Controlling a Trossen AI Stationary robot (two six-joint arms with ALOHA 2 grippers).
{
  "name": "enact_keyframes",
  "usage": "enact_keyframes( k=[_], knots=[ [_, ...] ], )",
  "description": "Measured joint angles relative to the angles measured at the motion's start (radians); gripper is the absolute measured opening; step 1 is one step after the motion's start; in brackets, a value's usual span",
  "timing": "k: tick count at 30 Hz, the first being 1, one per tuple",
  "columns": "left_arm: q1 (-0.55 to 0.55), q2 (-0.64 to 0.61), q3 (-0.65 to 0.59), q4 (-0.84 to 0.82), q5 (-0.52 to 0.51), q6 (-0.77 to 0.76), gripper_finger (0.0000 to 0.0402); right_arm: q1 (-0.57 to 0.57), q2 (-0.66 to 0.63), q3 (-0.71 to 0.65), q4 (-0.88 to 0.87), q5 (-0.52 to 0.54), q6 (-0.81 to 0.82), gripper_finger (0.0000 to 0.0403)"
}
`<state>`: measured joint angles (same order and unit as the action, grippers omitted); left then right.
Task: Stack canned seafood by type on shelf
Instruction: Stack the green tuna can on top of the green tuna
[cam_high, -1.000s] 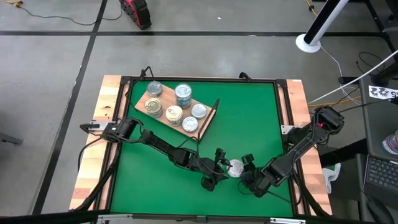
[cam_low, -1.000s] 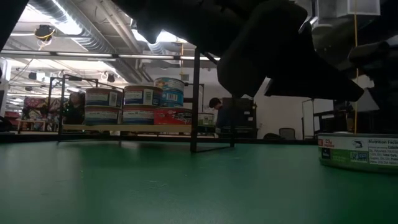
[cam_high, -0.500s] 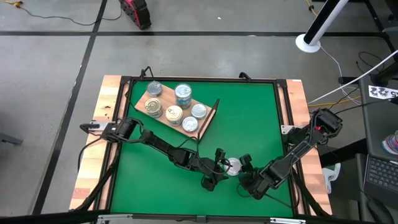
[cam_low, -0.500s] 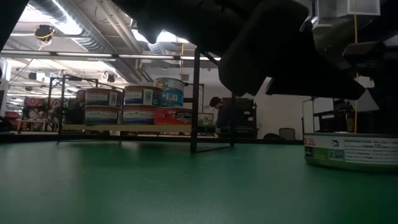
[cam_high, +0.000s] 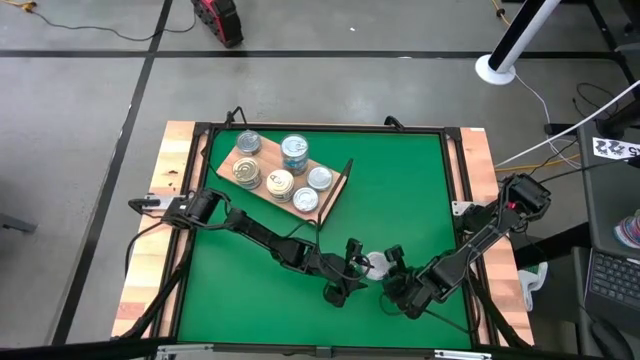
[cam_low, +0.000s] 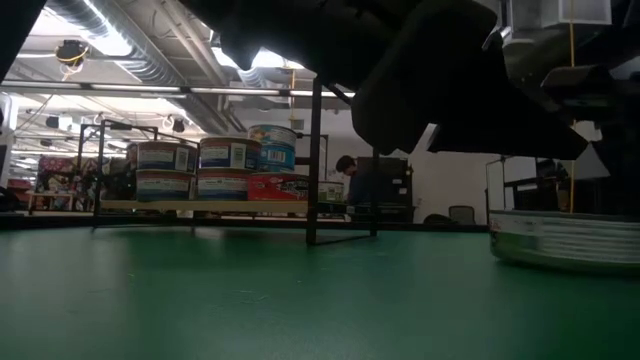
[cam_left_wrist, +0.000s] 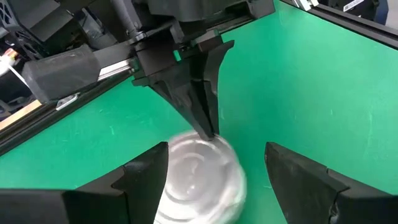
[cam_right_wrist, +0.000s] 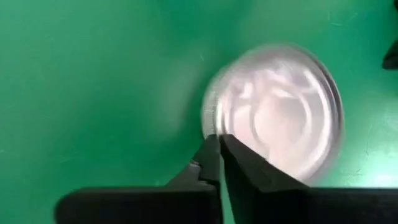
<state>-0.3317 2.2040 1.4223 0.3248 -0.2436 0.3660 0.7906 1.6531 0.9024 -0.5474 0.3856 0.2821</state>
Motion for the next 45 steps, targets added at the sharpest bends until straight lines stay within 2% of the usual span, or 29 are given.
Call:
enact_keyframes(
  k=[2, 17, 29, 33, 37, 43, 45],
  knots=[
    [0.0, 0.0, 0.0, 0.0, 0.0, 0.0, 0.0262, 0.0, 0.0, 0.0, 0.004, -0.002, 0.001, 0.0006],
    [-0.015, 0.0, 0.0, 0.0, 0.0, 0.006, 0.0263, 0.001, 0.009, -0.007, 0.033, -0.045, 0.005, 0.0002],
    [-0.018, 0.0, 0.0, 0.004, -0.003, -0.036, 0.0263, 0.0, 0.005, -0.005, 0.048, -0.027, 0.005, 0.0001],
    [-0.017, 0.0, 0.0, 0.009, -0.044, -0.163, 0.0263, 0.0, 0.005, -0.004, 0.049, -0.022, 0.005, 0.0001],
    [-0.013, 0.0, 0.0, 0.008, -0.098, -0.368, 0.0263, 0.0, 0.004, -0.004, 0.05, -0.021, 0.005, 0.0001],
    [0.007, 0.0, 0.0, -0.001, -0.107, -0.881, 0.0263, 0.001, 0.003, -0.003, 0.05, -0.02, 0.005, 0.0001],
    [0.013, 0.0, 0.0, -0.008, -0.108, -0.988, 0.0263, 0.0, 0.003, -0.003, 0.051, -0.02, 0.005, 0.0001]
  ],
)
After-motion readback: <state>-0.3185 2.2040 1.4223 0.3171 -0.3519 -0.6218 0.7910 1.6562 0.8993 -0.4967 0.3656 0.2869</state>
